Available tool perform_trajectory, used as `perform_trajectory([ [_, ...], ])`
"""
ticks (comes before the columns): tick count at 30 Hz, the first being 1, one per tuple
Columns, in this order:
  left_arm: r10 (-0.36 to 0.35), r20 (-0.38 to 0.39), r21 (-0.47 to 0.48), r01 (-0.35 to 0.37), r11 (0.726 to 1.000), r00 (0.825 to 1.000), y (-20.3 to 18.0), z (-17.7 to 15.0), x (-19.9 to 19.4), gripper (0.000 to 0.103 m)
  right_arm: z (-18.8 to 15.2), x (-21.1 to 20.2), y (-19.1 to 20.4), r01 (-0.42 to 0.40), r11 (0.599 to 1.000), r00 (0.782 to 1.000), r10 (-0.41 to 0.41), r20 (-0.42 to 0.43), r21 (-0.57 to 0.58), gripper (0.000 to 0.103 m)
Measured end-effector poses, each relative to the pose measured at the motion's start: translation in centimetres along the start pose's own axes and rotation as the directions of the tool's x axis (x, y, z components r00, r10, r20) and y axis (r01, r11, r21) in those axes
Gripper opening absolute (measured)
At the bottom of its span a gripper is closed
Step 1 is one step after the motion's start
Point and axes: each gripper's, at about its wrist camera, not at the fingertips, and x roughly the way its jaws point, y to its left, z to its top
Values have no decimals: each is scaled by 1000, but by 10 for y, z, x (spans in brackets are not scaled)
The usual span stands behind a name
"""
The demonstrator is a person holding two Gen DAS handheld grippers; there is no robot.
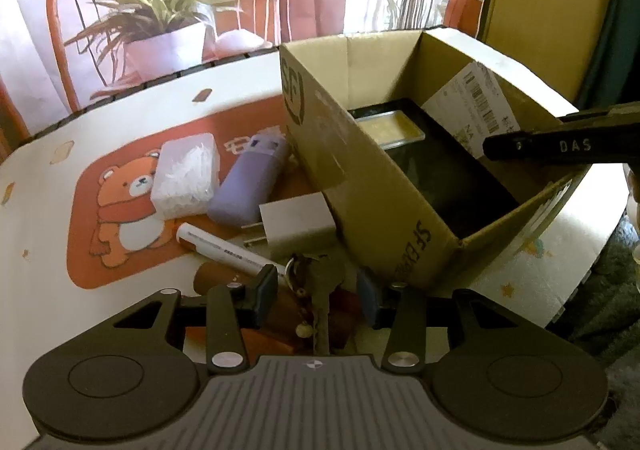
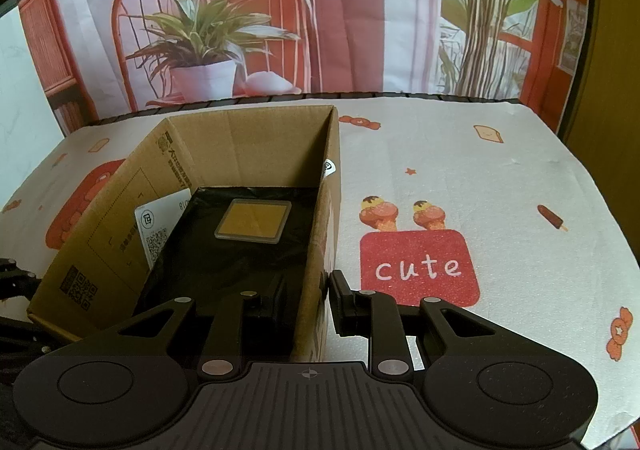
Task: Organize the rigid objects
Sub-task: 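Move the left tool back toward the remaining items beside the box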
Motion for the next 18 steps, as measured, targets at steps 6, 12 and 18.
perform_trajectory([
  [6,4,3,6,-4,1000,1000,1,1,6,43,0,0,-1,0,1000,1000,0,0,1,23],
  [12,-7,-5,-6,7,1000,1000,6,-1,13,41,-1,1,0,-5,1000,1000,5,-1,2,23],
  [18,-23,-2,-45,23,999,1000,14,-2,11,34,-1,2,-1,-7,1000,1000,7,-3,4,23],
])
